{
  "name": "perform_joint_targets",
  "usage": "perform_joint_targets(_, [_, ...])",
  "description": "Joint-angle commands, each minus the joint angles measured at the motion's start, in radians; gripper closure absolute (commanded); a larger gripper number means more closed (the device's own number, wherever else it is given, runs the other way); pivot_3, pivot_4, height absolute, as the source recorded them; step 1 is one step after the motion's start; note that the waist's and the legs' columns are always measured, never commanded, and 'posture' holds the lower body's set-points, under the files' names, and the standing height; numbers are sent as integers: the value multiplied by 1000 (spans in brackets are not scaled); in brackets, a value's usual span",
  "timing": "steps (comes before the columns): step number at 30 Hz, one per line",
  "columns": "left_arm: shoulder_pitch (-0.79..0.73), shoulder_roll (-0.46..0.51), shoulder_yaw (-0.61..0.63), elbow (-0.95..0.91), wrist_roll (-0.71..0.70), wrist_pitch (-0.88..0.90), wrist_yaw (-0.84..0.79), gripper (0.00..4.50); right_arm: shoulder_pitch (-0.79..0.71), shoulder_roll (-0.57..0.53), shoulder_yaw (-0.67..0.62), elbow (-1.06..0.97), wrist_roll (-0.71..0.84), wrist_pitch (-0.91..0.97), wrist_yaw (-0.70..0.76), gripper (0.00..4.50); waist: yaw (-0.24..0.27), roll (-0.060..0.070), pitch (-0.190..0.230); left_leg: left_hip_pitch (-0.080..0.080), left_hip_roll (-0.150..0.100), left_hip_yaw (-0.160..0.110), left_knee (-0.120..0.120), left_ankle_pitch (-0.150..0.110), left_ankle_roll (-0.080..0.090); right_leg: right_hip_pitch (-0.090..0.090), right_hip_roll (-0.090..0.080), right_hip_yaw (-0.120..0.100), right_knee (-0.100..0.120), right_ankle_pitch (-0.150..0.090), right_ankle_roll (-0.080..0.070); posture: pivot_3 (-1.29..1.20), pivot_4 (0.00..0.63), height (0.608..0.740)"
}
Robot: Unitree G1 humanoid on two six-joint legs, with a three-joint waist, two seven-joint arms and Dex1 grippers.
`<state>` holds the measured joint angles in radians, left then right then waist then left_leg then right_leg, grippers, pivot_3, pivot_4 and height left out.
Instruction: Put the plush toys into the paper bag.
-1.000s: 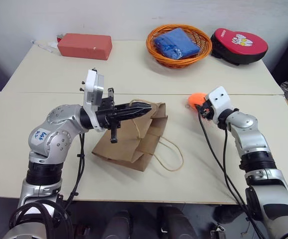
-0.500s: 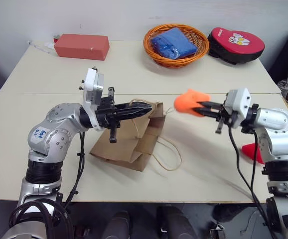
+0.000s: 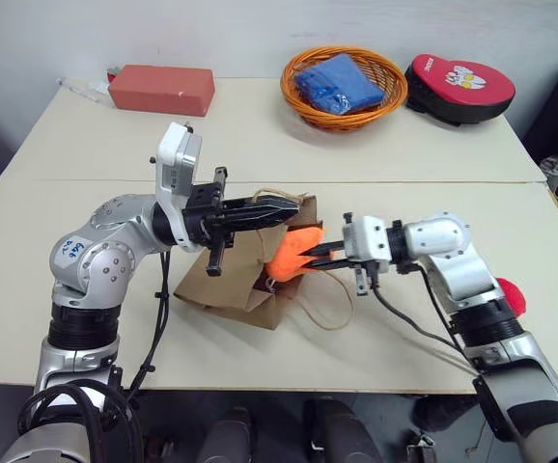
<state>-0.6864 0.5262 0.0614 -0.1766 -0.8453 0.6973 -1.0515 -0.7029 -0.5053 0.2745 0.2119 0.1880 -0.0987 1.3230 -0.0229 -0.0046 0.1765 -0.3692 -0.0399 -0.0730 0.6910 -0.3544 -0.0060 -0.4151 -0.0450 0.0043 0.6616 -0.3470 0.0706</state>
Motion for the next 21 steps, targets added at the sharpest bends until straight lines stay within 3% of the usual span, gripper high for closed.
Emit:
perform_joint_targets(1, [-34,-11,-2,-3,-7,-9,-9,4500,-71,58,34,27,-47,-8,-35,4488,-3,0,0,0,0,0,0,0,0,0,0,0,0,0,0,0,150,740])
perform_joint_targets(11, [-74,-74,-41,31,25,-36,-18,4500,-132,220,91,132,-128,60,-130,4488,-8,0,0,0,0,0,1,0,0,-1,0,0,2,0,0,0,150,740])
perform_joint_targets(14, [-65,-80,-40,30,31,-41,-19,4500,-119,264,56,185,-152,25,-248,4488,-9,0,0,0,0,0,1,0,0,-1,0,0,2,0,0,0,150,740])
perform_joint_targets(17, [-54,-75,-33,24,31,-41,-19,4500,-105,260,18,154,-126,44,-273,3654,-9,0,0,0,0,0,1,0,0,-2,0,0,3,0,0,0,150,740])
perform_joint_targets(21, [-30,-58,-20,9,29,-38,-17,4500,-47,165,2,20,-57,123,-163,2215,-5,0,0,-1,0,0,1,0,0,-2,0,0,2,0,0,0,150,740])
